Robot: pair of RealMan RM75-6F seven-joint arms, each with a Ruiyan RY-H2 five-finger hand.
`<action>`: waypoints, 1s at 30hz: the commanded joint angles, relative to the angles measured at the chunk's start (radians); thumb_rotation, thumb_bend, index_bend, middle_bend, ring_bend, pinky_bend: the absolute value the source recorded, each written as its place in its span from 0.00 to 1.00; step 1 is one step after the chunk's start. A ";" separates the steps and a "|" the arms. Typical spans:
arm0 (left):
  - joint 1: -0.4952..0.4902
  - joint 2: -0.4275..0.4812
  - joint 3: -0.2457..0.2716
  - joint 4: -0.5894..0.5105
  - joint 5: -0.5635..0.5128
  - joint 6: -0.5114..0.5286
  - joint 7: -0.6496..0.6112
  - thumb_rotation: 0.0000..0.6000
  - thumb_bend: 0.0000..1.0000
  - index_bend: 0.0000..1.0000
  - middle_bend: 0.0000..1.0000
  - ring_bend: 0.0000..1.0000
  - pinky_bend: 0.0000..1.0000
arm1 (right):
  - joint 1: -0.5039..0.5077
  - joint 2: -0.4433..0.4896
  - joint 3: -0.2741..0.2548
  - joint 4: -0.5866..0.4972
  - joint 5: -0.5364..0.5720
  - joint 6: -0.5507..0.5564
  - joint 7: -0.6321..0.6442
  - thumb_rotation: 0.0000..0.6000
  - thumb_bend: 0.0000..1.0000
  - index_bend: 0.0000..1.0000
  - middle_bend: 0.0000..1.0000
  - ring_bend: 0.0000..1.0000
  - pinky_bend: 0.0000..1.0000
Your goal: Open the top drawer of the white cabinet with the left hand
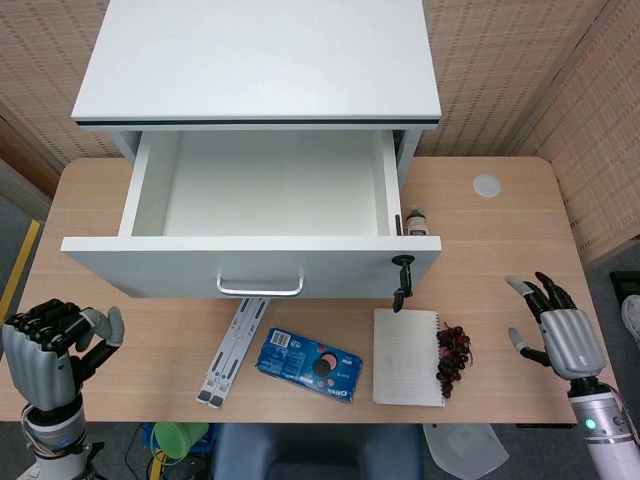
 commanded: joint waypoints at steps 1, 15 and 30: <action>0.015 0.008 0.006 0.026 -0.014 0.011 -0.012 1.00 0.49 0.80 1.00 0.97 1.00 | 0.002 0.000 0.001 -0.001 0.001 -0.003 -0.002 1.00 0.32 0.14 0.20 0.11 0.15; 0.129 0.059 0.061 0.161 -0.193 0.004 -0.086 1.00 0.49 0.77 0.99 0.92 1.00 | 0.007 0.003 0.000 -0.007 0.002 -0.006 -0.010 1.00 0.32 0.14 0.20 0.11 0.15; 0.203 0.191 0.245 0.051 -0.450 -0.362 0.044 1.00 0.46 0.25 0.38 0.27 0.43 | -0.005 0.010 -0.002 0.001 0.024 -0.002 -0.008 1.00 0.32 0.14 0.20 0.11 0.15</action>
